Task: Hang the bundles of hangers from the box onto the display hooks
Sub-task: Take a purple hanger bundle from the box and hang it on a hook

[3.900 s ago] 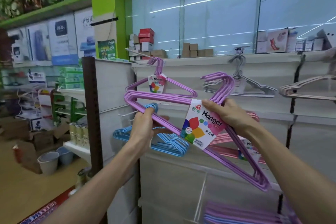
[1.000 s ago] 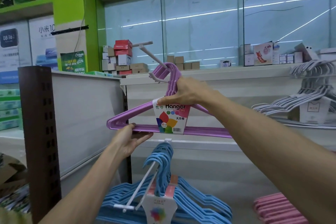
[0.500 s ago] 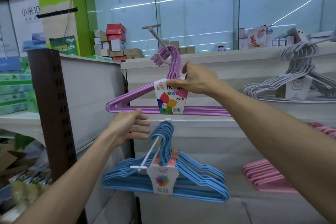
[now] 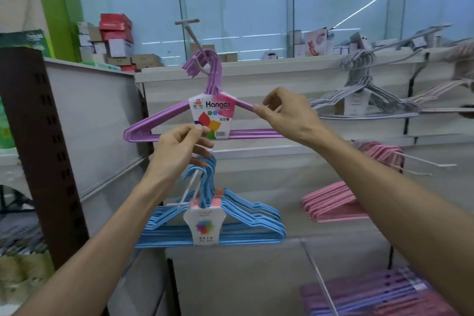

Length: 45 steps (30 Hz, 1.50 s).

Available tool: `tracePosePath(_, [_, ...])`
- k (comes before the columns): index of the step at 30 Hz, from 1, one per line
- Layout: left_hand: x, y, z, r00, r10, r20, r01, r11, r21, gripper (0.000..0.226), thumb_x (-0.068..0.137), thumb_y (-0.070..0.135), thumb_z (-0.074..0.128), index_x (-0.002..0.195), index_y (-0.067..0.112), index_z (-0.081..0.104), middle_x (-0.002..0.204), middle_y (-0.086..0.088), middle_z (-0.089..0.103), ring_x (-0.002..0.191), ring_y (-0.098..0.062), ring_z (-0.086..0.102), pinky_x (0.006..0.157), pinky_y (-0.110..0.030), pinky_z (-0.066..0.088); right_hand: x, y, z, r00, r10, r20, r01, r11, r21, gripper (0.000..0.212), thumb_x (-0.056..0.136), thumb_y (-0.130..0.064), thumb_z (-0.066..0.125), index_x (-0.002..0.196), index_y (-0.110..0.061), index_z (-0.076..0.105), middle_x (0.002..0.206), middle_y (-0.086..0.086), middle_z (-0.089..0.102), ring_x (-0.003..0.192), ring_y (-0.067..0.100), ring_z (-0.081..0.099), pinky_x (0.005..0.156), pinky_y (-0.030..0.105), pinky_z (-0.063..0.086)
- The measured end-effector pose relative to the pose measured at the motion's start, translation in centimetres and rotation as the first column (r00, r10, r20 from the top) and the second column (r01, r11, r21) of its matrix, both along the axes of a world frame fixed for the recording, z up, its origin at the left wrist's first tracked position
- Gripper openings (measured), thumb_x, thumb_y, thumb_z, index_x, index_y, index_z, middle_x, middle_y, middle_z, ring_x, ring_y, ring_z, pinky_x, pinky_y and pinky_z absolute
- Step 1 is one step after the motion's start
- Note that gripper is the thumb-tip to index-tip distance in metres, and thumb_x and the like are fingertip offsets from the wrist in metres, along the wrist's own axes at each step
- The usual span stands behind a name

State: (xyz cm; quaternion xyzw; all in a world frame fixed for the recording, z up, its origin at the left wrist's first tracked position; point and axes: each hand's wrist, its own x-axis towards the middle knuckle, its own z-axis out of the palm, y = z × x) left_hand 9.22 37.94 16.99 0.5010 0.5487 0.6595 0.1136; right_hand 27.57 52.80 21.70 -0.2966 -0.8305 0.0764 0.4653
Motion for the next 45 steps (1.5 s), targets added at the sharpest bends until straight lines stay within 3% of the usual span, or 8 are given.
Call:
tracePosePath(3, [2.4,-0.3,-0.5,0.997,-0.057,-0.042,0.06,0.996,0.066,0.022,0.1,0.022,0.051,0.102,0.008,0.068,0.08,-0.008,0.07,0.07,-0.019,0.067,0.059,-0.028,0.056,2.4,-0.7,-1.5,0.998,-0.036,-0.054,0.036,0.999,0.004,0.031,0.084,-0.059,0.059,0.091,-0.03,0.06,0.085,-0.013,0.065,0.084,0.015,0.063,0.079,0.044,0.054])
tracePosePath(8, [6.4,-0.2,-1.8,0.971,-0.213,-0.104,0.222,0.971,0.084,0.021,0.099,0.023,0.05,0.102,0.009,0.066,0.083,-0.008,0.069,0.077,-0.023,0.066,0.065,-0.035,0.057,7.0,-1.9,-4.1,0.99,-0.084,-0.116,0.081,0.996,-0.036,0.023,0.085,-0.05,0.064,0.088,-0.028,0.063,0.08,-0.014,0.066,0.079,0.014,0.065,0.076,0.041,0.055])
tracePosePath(13, [11.1,1.3,-3.0,0.934,-0.309,-0.181,0.326,0.943,0.071,0.02,0.098,0.023,0.05,0.101,0.012,0.067,0.081,-0.006,0.069,0.076,-0.024,0.067,0.064,-0.037,0.058,12.4,-2.8,-6.2,0.982,-0.156,-0.106,0.152,0.987,-0.047,0.018,0.089,-0.04,0.065,0.093,-0.022,0.065,0.079,-0.013,0.067,0.073,0.006,0.064,0.07,0.029,0.051])
tracePosePath(21, [20.4,6.0,-5.6,0.845,-0.48,-0.235,0.505,0.861,0.062,0.02,0.096,0.019,0.051,0.096,0.005,0.066,0.074,-0.007,0.068,0.063,-0.023,0.065,0.058,-0.038,0.055,23.8,-3.4,-10.3,0.941,-0.308,-0.14,0.288,0.946,-0.146,0.008,0.088,-0.032,0.065,0.091,-0.024,0.064,0.074,-0.011,0.069,0.069,0.008,0.067,0.071,0.039,0.057])
tracePosePath(26, [29.0,8.0,-7.7,0.755,-0.625,-0.199,0.642,0.766,0.032,0.025,0.092,0.028,0.052,0.095,0.007,0.066,0.074,-0.011,0.068,0.065,-0.025,0.065,0.059,-0.037,0.054,33.1,-3.8,-13.3,0.883,-0.456,-0.113,0.433,0.883,-0.18,0.006,0.086,-0.037,0.063,0.089,-0.033,0.06,0.071,-0.015,0.065,0.069,0.008,0.065,0.073,0.039,0.056])
tracePosePath(31, [38.7,10.2,-9.7,0.691,-0.701,-0.178,0.712,0.702,-0.002,0.018,0.099,0.015,0.05,0.094,0.011,0.067,0.077,-0.009,0.068,0.066,-0.026,0.065,0.057,-0.036,0.054,43.0,-5.1,-15.5,0.812,-0.574,-0.102,0.546,0.81,-0.213,0.007,0.088,-0.026,0.066,0.091,-0.019,0.065,0.073,-0.008,0.065,0.067,0.015,0.063,0.074,0.039,0.054])
tracePosePath(45, [64.4,11.7,-17.6,0.437,-0.898,-0.054,0.886,0.44,-0.149,0.017,0.099,0.014,0.05,0.095,0.011,0.066,0.075,-0.01,0.067,0.065,-0.02,0.063,0.059,-0.033,0.053,69.2,-9.3,-25.1,0.586,-0.81,0.038,0.762,0.534,-0.366,0.011,0.091,-0.029,0.063,0.091,-0.019,0.064,0.079,-0.008,0.067,0.071,0.011,0.063,0.066,0.033,0.052])
